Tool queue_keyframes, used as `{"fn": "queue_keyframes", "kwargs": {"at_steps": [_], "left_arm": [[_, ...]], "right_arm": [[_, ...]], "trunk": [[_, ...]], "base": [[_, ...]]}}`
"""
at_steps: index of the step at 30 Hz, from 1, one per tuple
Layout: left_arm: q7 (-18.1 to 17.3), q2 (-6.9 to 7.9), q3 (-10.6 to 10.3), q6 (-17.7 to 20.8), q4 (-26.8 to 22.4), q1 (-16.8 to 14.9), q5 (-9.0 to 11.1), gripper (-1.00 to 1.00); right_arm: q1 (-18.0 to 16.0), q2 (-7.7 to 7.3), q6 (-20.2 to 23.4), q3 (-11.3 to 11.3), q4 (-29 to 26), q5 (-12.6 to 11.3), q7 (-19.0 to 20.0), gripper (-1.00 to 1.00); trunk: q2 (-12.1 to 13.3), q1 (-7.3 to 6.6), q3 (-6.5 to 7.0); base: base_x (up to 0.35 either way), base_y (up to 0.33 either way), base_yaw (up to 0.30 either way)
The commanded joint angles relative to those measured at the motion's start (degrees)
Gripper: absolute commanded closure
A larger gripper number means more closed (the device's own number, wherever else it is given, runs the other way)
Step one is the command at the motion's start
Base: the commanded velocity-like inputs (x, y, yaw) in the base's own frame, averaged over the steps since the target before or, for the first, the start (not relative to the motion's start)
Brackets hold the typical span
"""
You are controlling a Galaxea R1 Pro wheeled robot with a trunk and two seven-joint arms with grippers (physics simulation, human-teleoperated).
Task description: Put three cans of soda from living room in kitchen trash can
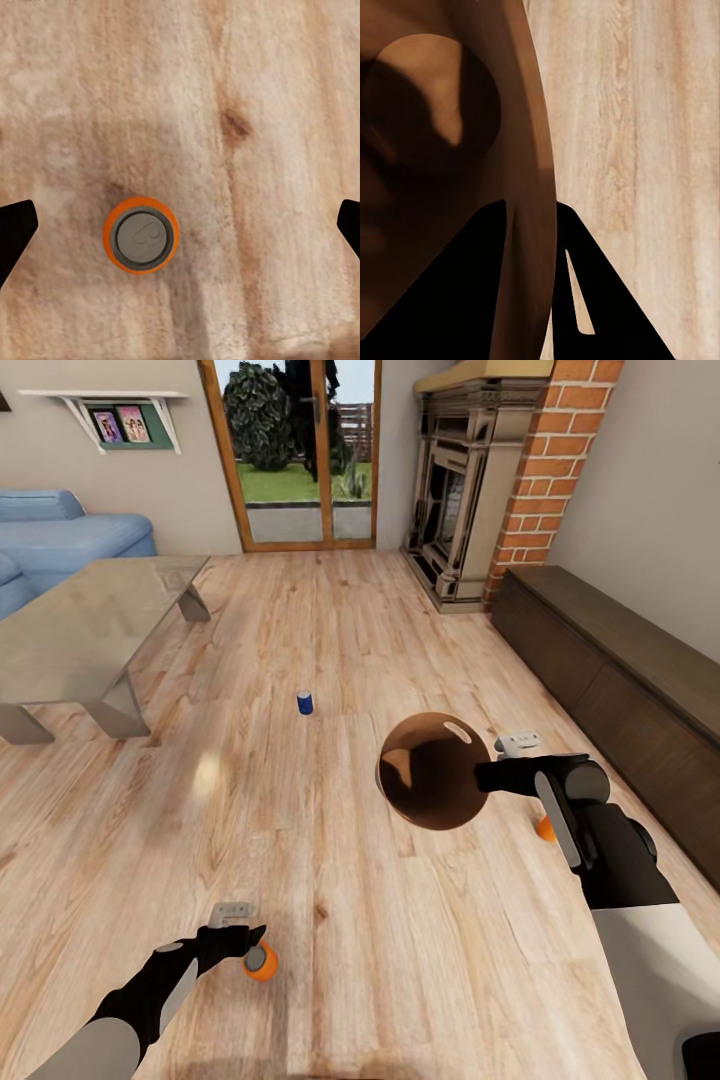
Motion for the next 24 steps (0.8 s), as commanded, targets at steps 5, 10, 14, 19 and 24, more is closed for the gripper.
{"fn": "queue_keyframes", "kwargs": {"at_steps": [5, 10, 14, 19, 24], "left_arm": [[0.0, 0.01, 0.0, 0.0, 0.1, 0.0, 0.0, -1.0], [0.0, 0.0, 0.0, 0.0, 0.1, 0.0, 0.0, -1.0], [0.0, 0.0, 0.0, 0.0, 0.1, 0.0, 0.0, -1.0], [-0.1, 0.06, 0.1, 0.0, 0.1, 0.0, 0.0, -1.0], [-1.0, 0.08, 0.2, 0.0, 0.1, 0.0, 0.0, -1.0]], "right_arm": [[0.0, 0.02, 0.1, 0.0, 0.0, -1.2, 0.3, 1.0], [0.0, 0.0, 0.1, 0.0, 0.0, -1.2, 0.3, 1.0], [0.0, -0.02, 0.1, 0.0, 0.0, -1.2, 0.3, 1.0], [0.0, -0.06, 0.1, 0.0, 0.0, -1.2, 0.2, 1.0], [0.0, -0.04, 0.1, 0.0, 0.0, -1.2, 0.2, 1.0]], "trunk": [[0.0, 0.0, -0.07], [0.0, 0.0, -0.4], [0.0, 0.0, -0.74], [0.0, 0.0, -1.19], [0.0, 0.0, -1.64]], "base": [[0.002, 0.0, 0.0], [0.0, 0.0, 0.0], [0.0, 0.0, 0.0], [0.0, 0.0, 0.0], [0.0, 0.0, 0.0]]}}
